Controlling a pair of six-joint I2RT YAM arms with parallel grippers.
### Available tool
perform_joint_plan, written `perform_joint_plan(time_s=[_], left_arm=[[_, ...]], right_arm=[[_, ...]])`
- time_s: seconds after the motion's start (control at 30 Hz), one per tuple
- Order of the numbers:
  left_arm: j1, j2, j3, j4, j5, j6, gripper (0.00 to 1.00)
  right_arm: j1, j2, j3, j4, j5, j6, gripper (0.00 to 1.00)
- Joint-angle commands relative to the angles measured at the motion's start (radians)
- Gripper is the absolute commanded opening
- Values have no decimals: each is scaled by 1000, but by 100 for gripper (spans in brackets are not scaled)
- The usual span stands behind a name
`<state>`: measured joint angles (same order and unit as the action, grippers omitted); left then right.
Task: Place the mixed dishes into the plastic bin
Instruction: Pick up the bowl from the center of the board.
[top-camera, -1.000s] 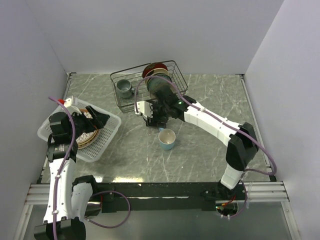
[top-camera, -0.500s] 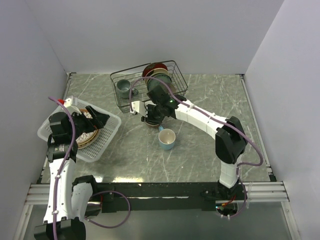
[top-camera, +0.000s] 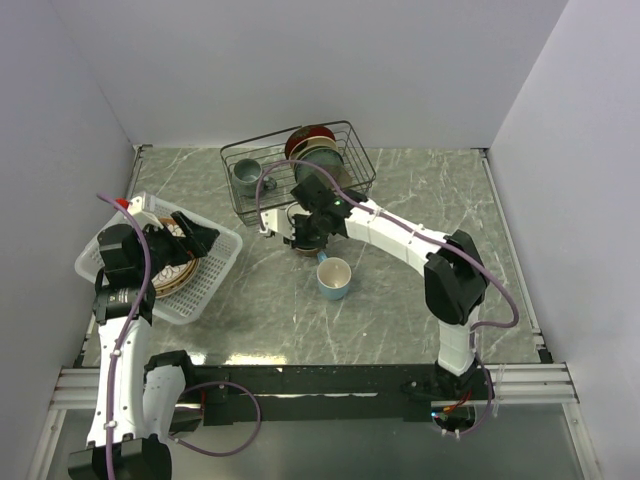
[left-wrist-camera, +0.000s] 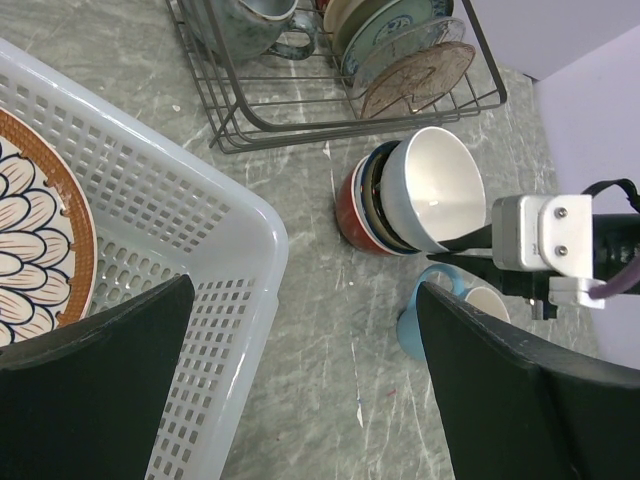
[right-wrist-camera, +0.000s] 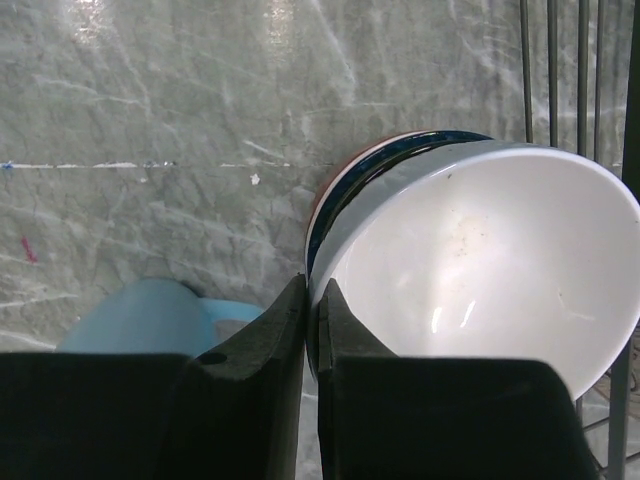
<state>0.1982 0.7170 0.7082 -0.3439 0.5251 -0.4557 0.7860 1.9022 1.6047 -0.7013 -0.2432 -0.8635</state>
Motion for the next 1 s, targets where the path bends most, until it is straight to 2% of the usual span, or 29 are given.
perform_joint_plan(time_s=[0.0,0.23,0.4,0.5,0.67,0.83,0.97], left_arm=[[-2,-4,25,17,1,23,99],[-2,-2,25,22,36,8,99],[-3,22,11,59,128,-32,99],[-2,47,-9,100,176,-93,99],[-9,65,-62,206,325,-277,99],[-112,-2,-75,247,245,-402,99],[-224,-16,-49,214,91,-451,99]], right_arm=[[13,-110,72,-15,16,-68,0],[16,-176,130,-93,15,-144,0],[28,-239,97,-110,16,-186,0],[44,-278,57,-109,13,-200,0],[90,-347,-29,-102,15,-218,0],[127,-390,-89,-102,5,-229,0],[154,-413,-127,-99,-1,-227,0]])
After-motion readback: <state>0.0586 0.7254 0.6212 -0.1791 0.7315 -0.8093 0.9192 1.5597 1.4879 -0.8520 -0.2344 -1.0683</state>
